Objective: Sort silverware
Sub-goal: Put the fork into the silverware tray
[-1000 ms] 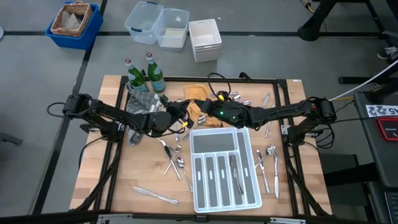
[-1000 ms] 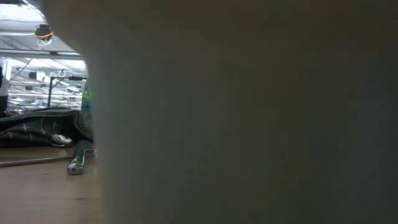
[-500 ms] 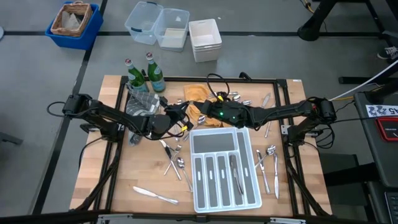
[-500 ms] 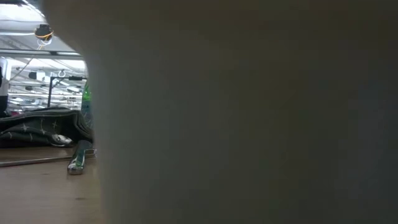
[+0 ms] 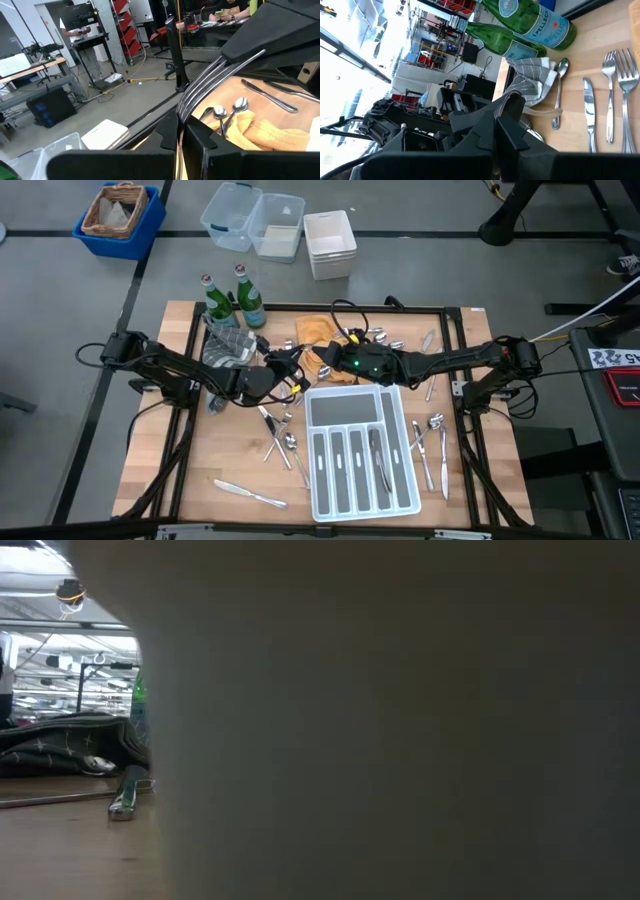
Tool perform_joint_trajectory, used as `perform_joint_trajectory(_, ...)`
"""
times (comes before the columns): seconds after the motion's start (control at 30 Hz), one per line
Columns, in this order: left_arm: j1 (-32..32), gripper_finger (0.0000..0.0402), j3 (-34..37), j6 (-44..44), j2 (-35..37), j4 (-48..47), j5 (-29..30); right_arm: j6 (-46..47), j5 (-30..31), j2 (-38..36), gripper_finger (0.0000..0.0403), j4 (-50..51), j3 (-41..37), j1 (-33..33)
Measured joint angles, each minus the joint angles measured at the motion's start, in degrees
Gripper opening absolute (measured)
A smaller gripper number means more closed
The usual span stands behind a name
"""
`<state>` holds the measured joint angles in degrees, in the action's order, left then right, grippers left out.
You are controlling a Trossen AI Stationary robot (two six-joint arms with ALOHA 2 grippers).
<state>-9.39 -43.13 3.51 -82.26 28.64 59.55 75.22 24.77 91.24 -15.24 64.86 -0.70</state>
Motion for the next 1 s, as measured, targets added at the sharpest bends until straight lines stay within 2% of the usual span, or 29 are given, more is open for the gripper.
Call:
perform_joint_trajectory(0.3,-0.02,0.0008,0.00,1.88,0.00,-0.09,-0.25,-0.03,-0.35,0.00,0.0002,0.06,0.00,-0.03)
perform_joint_trajectory(0.67,-1.23,0.0113,0.00,0.36,1.01,-1.23,-0.90,-0.76,-3.56,0.00,0.0000,0.41,0.00,-0.01)
perform_joint_trajectory(0.87,-4.48,0.0129,-0.07,-0.39,1.95,-3.54,-1.53,-0.71,-7.68,-1.04,0.0000,5.14,0.00,-0.03)
perform_joint_trajectory(1.0,-7.16,0.0129,-0.07,-3.57,2.64,-6.63,-1.09,-0.72,-7.93,-3.00,0.0000,9.67,0.00,0.12)
